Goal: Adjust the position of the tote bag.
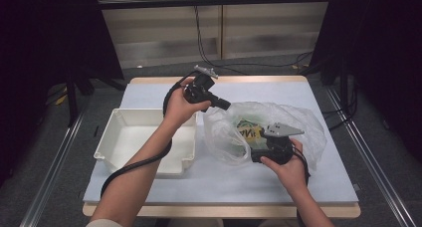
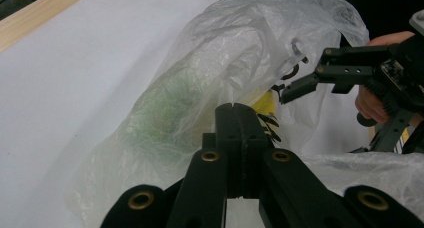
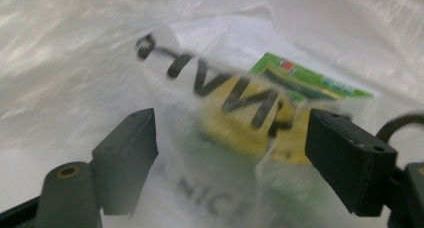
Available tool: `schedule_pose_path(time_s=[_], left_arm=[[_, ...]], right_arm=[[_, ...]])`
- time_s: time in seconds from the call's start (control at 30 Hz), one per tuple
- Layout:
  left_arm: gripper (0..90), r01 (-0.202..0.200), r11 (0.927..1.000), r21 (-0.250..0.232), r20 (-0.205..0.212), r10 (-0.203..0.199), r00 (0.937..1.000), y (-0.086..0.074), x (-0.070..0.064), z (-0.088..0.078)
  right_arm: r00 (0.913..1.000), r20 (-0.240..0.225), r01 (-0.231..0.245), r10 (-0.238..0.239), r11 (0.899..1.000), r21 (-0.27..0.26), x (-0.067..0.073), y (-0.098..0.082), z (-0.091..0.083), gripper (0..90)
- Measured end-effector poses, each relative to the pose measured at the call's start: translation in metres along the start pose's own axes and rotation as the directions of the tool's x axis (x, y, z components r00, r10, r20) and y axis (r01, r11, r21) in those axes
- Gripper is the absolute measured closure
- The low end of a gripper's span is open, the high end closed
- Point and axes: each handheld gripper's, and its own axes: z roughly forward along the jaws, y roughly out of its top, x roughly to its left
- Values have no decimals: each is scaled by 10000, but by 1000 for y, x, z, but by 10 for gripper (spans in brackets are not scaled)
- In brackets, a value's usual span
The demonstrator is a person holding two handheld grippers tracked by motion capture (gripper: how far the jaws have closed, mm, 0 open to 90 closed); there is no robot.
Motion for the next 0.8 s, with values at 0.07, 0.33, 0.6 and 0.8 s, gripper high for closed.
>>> schedule_pose_path(time_s=[0.07,0.33,0.6,0.8], left_arm=[[900,61,10000,-62,-24,-61,10000,0,1,1],[900,320,9992,-227,22,-319,9995,0,6,2],[900,529,9982,-273,-11,-530,9986,-4,13,3],[900,903,9955,-290,-316,-912,9953,-12,24,3]], right_arm=[[9999,3,106,-106,9999,34,-4,5,5,175],[9982,-442,416,-414,9991,28,-15,14,30,129],[9901,-1366,407,-314,9970,657,-10,10,53,510],[9841,-1746,524,-323,9923,1119,0,-8,50,894]])
